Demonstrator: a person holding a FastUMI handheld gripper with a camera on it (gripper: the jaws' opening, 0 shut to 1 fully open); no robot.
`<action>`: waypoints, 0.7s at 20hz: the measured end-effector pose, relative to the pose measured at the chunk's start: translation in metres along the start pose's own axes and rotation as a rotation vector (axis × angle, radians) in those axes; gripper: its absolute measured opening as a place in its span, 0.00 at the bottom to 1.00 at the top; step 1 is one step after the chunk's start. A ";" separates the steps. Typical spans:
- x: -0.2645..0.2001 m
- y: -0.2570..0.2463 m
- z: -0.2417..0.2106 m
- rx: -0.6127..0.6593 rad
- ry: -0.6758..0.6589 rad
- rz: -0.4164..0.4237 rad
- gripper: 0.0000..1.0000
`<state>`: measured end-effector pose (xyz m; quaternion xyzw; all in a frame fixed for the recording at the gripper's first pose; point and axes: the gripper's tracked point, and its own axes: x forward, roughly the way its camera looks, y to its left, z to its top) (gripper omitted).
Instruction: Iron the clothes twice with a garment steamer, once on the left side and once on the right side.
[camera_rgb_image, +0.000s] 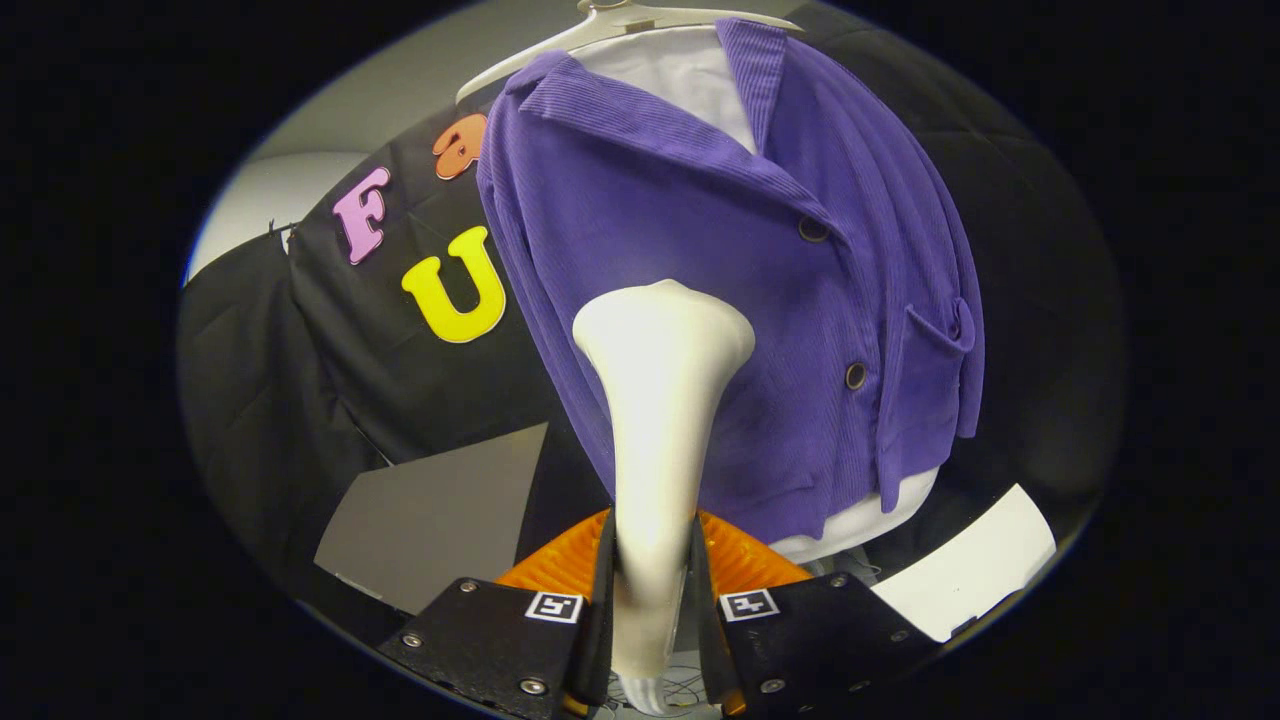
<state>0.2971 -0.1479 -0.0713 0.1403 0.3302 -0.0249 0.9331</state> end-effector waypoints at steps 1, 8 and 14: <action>0.001 -0.008 -0.008 0.008 0.006 -0.012 0.35; 0.021 -0.037 -0.070 0.063 0.082 -0.065 0.36; 0.036 -0.047 -0.129 0.079 0.170 -0.095 0.36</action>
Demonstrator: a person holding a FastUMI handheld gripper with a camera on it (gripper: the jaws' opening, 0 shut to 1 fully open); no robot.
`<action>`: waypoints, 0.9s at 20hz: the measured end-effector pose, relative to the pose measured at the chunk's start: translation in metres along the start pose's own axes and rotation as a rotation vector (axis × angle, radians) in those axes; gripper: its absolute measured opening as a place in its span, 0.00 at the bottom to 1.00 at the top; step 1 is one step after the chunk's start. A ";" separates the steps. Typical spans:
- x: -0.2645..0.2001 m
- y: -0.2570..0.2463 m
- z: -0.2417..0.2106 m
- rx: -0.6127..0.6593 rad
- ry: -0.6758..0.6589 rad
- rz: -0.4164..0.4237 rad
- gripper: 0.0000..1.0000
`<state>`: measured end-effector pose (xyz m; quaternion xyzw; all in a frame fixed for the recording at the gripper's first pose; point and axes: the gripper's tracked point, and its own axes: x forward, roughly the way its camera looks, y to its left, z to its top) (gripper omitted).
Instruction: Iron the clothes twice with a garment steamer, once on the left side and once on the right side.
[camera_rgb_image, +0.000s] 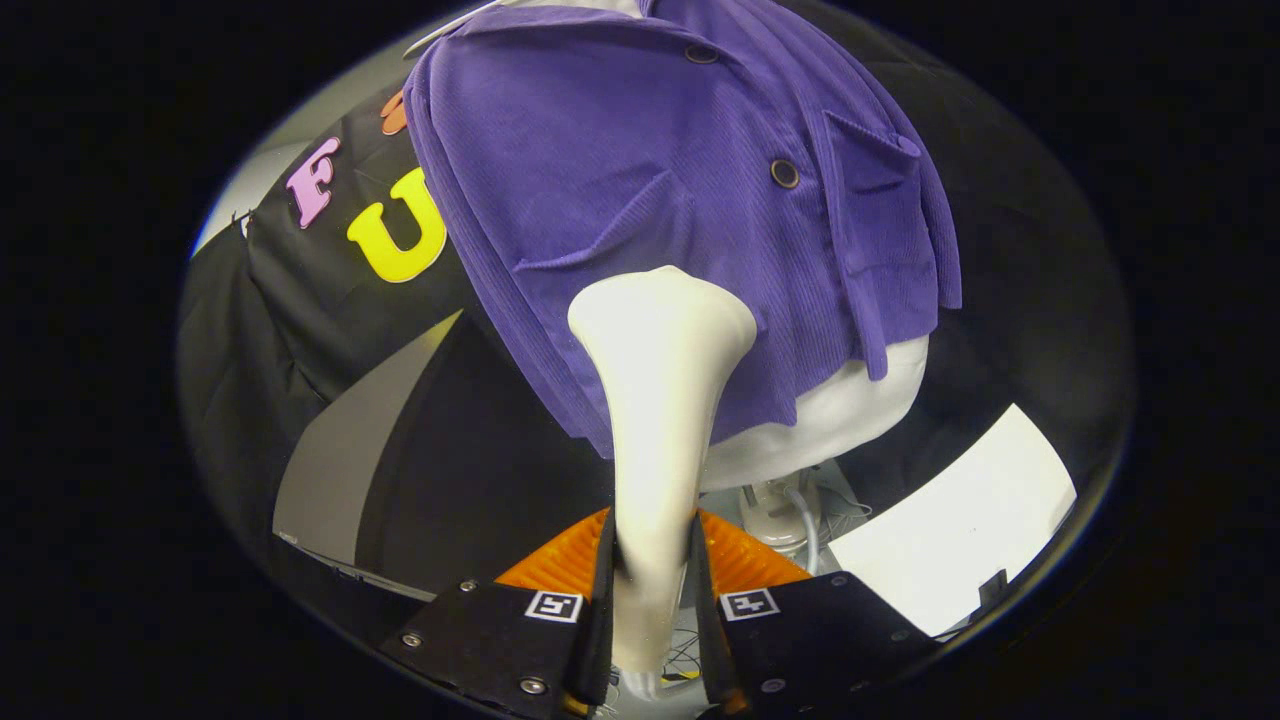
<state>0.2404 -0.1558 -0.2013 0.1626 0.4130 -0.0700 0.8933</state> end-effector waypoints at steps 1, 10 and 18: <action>0.003 -0.002 -0.007 0.011 0.008 -0.002 0.35; -0.041 0.001 -0.037 0.051 0.007 0.029 0.36; -0.162 0.033 0.025 -0.012 -0.209 0.099 0.36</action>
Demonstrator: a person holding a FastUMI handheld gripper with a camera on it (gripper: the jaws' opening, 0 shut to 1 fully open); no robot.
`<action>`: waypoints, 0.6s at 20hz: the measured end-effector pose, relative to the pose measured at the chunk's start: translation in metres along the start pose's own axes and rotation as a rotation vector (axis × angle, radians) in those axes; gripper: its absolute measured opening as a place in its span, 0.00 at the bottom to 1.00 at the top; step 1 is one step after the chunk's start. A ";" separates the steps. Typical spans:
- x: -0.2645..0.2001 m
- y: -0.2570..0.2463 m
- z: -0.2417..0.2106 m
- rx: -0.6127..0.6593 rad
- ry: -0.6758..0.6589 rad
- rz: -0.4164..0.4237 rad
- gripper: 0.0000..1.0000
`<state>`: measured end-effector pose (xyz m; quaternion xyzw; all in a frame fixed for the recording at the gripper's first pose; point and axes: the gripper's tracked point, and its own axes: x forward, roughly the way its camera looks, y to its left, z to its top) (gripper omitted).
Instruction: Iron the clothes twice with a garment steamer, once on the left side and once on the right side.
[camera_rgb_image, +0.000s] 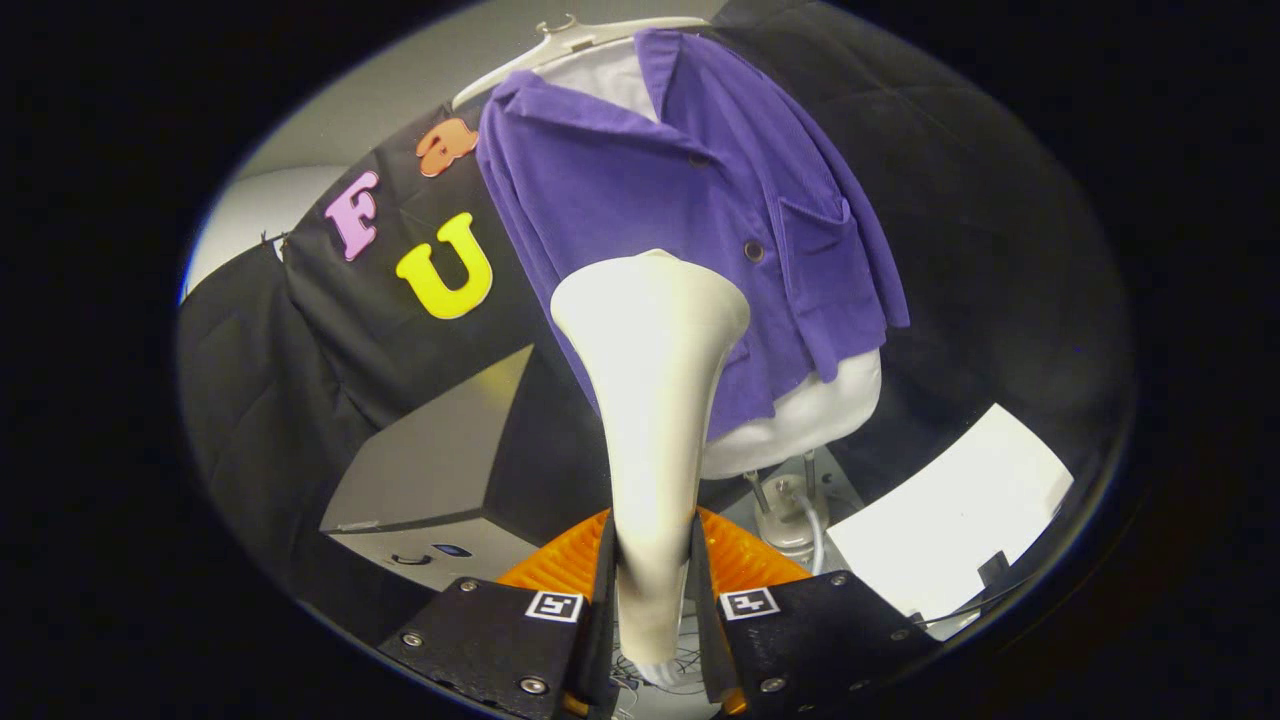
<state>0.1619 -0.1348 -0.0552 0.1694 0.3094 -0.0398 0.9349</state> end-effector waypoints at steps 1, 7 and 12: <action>-0.012 0.006 0.015 -0.017 -0.035 0.005 0.36; -0.051 0.032 0.101 -0.086 -0.218 0.007 0.35; -0.065 0.039 0.168 -0.053 -0.343 0.017 0.35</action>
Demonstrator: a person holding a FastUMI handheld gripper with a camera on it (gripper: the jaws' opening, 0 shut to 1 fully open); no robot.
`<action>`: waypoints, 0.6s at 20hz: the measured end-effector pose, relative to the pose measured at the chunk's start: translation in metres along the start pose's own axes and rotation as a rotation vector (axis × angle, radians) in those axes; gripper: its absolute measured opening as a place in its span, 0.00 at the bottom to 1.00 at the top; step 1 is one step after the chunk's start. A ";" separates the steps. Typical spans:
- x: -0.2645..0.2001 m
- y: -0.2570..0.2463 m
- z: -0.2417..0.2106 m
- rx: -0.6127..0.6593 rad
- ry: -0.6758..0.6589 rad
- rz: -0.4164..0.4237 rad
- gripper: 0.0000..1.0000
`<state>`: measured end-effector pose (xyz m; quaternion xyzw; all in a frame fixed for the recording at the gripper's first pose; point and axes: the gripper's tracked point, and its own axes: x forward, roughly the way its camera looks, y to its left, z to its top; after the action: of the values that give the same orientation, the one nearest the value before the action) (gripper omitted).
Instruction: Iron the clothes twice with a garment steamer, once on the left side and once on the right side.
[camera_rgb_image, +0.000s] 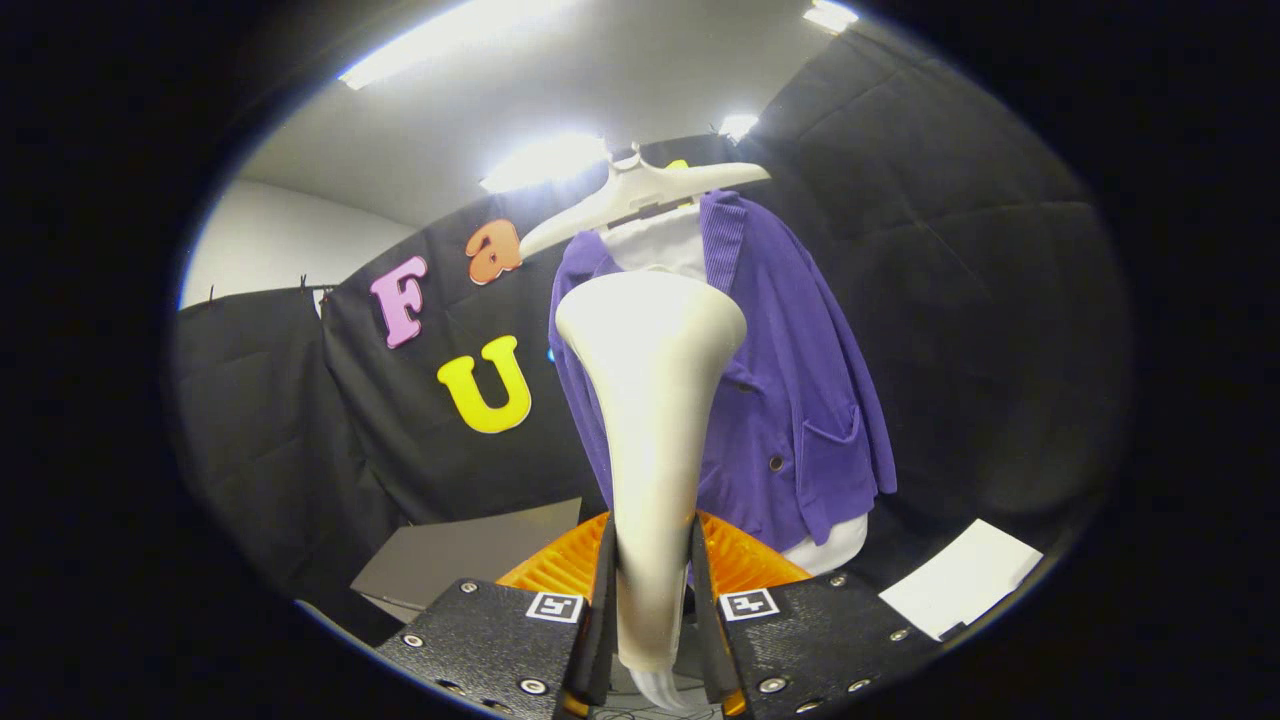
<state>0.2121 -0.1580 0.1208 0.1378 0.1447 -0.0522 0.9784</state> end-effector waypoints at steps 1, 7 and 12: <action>0.005 -0.004 0.014 -0.003 -0.028 -0.010 0.35; 0.054 -0.029 0.073 0.062 -0.134 -0.058 0.35; 0.102 -0.053 0.095 0.109 -0.187 -0.089 0.35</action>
<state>0.3273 -0.2419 0.1642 0.1790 0.0556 -0.1159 0.9754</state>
